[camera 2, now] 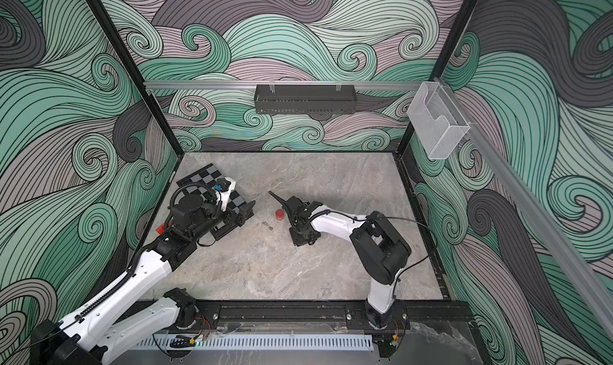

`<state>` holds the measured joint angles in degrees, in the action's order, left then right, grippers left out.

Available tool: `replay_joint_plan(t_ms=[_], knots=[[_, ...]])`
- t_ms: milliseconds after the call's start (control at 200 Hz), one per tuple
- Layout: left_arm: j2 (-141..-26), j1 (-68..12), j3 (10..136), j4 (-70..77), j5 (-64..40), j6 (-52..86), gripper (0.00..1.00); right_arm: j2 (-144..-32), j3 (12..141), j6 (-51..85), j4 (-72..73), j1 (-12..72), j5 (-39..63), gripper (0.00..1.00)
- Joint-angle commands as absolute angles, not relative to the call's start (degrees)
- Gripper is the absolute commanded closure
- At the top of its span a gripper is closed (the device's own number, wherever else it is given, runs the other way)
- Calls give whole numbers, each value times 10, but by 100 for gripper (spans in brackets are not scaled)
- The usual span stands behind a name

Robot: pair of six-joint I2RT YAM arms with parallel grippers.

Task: Close the paint jar lid
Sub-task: Pick up the paint jar from the center of the board.

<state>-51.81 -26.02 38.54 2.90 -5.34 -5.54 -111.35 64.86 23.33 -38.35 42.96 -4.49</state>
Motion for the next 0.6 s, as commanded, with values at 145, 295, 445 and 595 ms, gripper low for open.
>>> replay_joint_plan(t_ms=[145, 295, 445, 595], knots=[[-501, -261, 355, 108, -147, -69, 1, -1039, 682, 218, -396, 416, -29, 65], [-495, -261, 316, 170, -281, -98, 1, -991, 694, 200, -430, 407, -18, 65], [-516, -279, 296, 203, -323, -78, 7, -949, 709, 183, -473, 402, -13, 66], [-547, -367, 268, 243, -264, -120, 4, -917, 729, 169, -516, 403, 0, 65]])
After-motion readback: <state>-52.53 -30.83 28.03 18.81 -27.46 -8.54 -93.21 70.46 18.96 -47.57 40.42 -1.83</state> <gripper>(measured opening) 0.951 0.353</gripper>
